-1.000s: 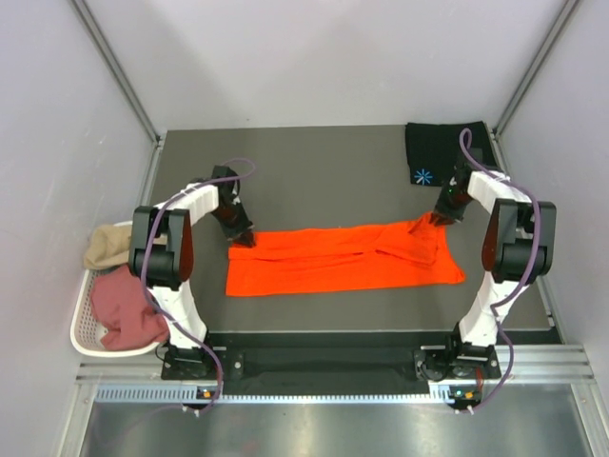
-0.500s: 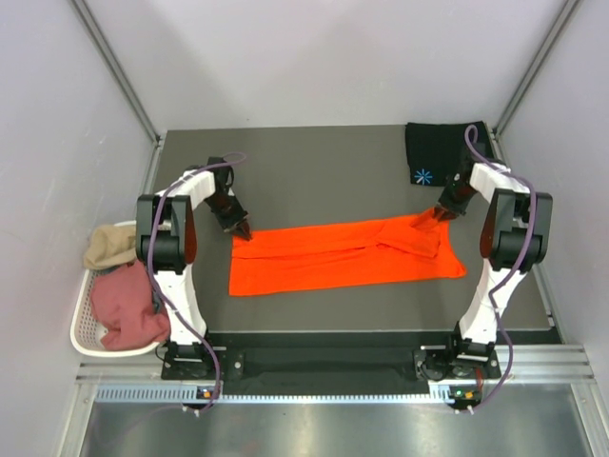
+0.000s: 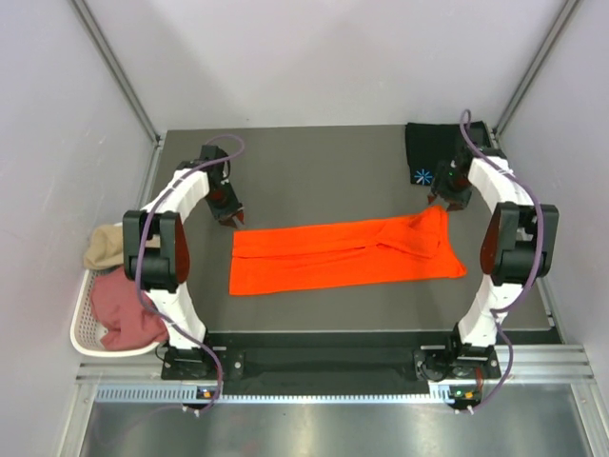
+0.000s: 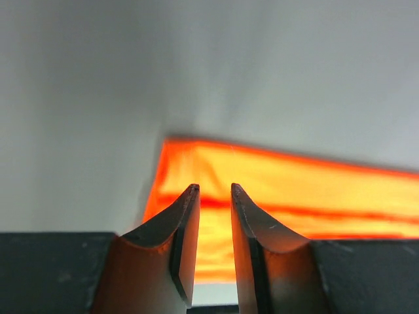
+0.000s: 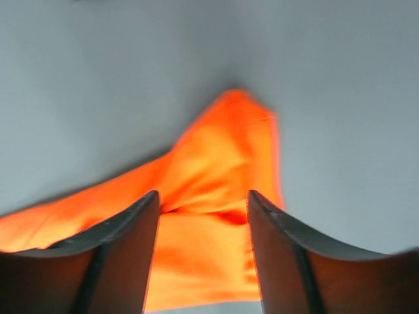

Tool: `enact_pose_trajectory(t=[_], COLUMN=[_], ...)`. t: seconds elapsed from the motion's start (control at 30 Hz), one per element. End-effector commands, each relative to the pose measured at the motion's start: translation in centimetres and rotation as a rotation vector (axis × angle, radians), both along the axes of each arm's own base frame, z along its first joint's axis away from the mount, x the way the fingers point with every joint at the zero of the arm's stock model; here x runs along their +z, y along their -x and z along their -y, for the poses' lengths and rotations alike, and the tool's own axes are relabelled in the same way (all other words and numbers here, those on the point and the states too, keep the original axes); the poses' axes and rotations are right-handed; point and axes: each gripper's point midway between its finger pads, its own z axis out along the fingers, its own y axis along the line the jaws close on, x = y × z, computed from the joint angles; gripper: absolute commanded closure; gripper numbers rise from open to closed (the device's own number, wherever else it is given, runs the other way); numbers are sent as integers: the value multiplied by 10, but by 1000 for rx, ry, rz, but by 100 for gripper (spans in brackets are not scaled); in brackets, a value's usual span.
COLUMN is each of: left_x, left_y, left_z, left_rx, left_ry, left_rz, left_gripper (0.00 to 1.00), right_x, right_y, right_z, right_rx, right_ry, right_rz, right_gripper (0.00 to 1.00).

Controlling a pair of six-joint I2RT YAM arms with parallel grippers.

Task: Fold and stack the t-shirts
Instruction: Fold the tshirt

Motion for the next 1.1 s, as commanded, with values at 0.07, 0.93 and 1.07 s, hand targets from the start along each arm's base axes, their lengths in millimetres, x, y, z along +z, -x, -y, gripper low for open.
enact_pose_trajectory(t=[0.07, 0.93, 1.07], left_x=[39, 51, 49], left_y=[13, 33, 32], left_z=[28, 79, 79], left_rx=[-102, -212, -216], left_ry=[26, 128, 129], left_rz=[125, 122, 116], left_gripper=[69, 70, 70], right_x=[41, -3, -3], right_y=[-8, 18, 26], right_z=[-74, -139, -137], right_rx=[224, 342, 345], right_ry=[-27, -4, -4], right_rz=[96, -62, -66], right_gripper=[38, 69, 70])
